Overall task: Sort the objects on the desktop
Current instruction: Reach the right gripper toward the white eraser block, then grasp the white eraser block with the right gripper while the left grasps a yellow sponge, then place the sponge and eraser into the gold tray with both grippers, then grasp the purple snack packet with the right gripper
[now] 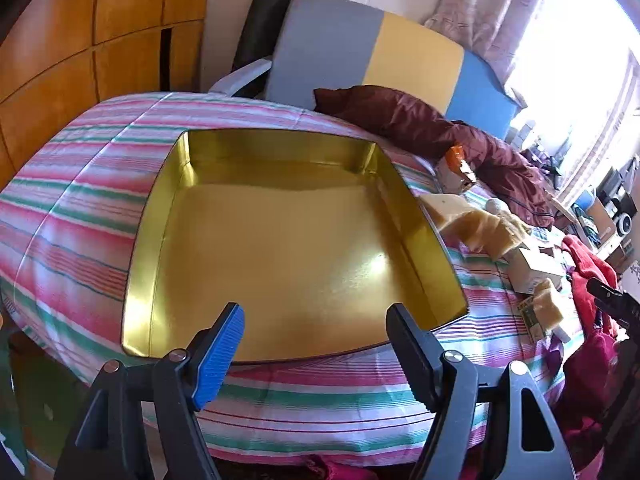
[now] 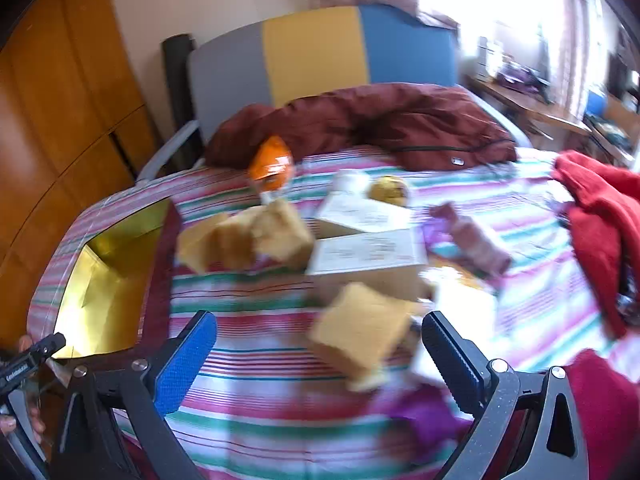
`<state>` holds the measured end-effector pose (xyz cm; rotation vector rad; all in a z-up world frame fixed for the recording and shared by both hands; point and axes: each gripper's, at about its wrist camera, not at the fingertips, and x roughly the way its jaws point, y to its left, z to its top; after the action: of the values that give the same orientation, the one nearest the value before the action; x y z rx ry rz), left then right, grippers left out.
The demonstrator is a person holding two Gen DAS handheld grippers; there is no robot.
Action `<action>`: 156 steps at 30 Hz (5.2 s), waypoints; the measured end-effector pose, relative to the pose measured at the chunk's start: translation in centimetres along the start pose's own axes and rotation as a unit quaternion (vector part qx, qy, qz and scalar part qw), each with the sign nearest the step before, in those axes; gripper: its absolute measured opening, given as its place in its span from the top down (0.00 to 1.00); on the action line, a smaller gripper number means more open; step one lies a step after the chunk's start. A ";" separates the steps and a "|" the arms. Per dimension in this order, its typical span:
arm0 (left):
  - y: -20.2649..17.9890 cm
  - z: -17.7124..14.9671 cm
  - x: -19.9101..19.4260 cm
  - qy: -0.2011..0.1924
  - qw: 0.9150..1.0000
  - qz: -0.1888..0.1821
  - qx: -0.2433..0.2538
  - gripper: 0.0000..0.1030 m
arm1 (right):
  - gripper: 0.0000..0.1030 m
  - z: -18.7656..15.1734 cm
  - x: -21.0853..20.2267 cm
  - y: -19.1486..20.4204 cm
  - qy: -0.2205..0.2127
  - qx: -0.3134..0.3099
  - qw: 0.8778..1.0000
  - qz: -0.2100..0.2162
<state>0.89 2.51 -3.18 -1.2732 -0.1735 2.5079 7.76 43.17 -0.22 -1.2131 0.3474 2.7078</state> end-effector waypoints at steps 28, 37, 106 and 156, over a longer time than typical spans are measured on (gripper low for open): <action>-20.4 -0.7 3.0 0.071 0.935 -0.199 0.285 0.27 | 0.30 -0.1 8.9 -12.1 0.213 0.126 0.964 -0.098; -25.6 -1.4 5.4 0.098 0.914 -0.238 0.314 0.27 | 0.58 -0.4 7.8 -12.1 0.197 0.128 0.969 -0.080; 8.2 4.1 1.6 -0.019 0.996 0.051 -0.064 0.30 | 0.29 0.7 5.9 25.1 0.084 -0.138 0.945 0.285; -0.3 1.8 -0.4 -0.023 0.999 -0.001 0.043 0.30 | 0.38 -1.2 3.1 -2.2 0.122 -0.066 0.990 -0.021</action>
<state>-0.24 2.72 -1.71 -1.1827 -0.0770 2.5155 7.08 45.13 -3.64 -1.5741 0.1716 2.5865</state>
